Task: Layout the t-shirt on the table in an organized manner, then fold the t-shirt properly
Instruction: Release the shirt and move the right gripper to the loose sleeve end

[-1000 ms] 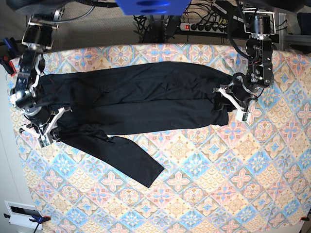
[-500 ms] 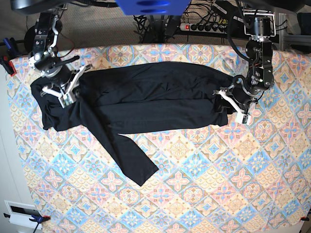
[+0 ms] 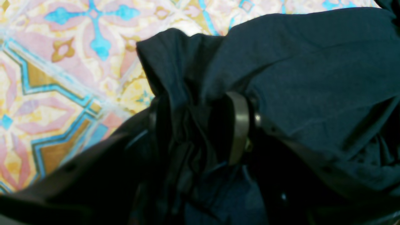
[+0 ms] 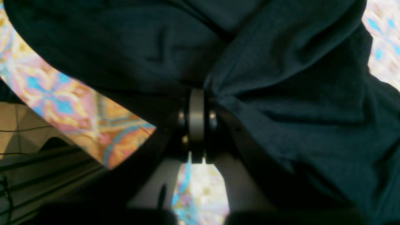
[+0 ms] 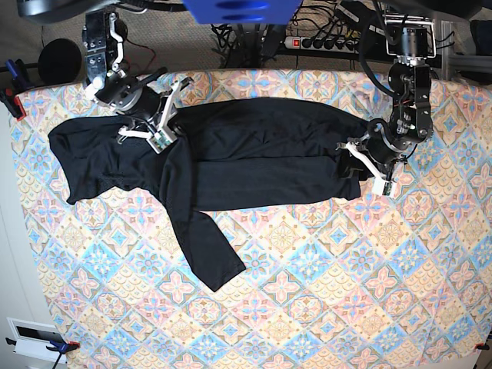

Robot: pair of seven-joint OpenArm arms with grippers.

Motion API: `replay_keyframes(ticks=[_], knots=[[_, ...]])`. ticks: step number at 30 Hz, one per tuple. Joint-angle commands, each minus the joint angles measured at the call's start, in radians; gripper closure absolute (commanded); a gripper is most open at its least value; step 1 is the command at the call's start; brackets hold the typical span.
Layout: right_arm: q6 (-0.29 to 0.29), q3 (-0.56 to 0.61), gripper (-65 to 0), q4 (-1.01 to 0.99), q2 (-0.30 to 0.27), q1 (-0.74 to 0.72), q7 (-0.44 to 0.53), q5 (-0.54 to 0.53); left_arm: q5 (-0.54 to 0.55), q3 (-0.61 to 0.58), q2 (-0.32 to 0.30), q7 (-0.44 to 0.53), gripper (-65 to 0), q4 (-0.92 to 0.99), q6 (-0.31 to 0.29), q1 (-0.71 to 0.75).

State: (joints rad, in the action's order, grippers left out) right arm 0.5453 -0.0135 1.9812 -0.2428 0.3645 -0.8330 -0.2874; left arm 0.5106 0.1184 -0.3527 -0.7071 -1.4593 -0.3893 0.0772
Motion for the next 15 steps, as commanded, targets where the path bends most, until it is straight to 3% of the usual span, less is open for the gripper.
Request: replay_keyframes(ticks=[1, 12, 15], knots=[[-0.001, 0.001, 0.0, 0.017, -0.008, -0.006, 0.021, -0.009, 0.010, 0.005, -0.013, 0.020, -26.2, -0.016, -0.003, -0.014], [-0.001, 0.001, 0.0, 0.016, -0.008, -0.008, 0.014, -0.011, 0.010, 0.005, -0.013, 0.020, -26.2, -0.016, -0.003, -0.014], [-0.001, 0.001, -3.2, 0.019, -0.008, -0.008, 0.011, -0.011, 0.010, 0.005, -0.013, 0.020, -26.2, -0.016, -0.003, -0.014]])
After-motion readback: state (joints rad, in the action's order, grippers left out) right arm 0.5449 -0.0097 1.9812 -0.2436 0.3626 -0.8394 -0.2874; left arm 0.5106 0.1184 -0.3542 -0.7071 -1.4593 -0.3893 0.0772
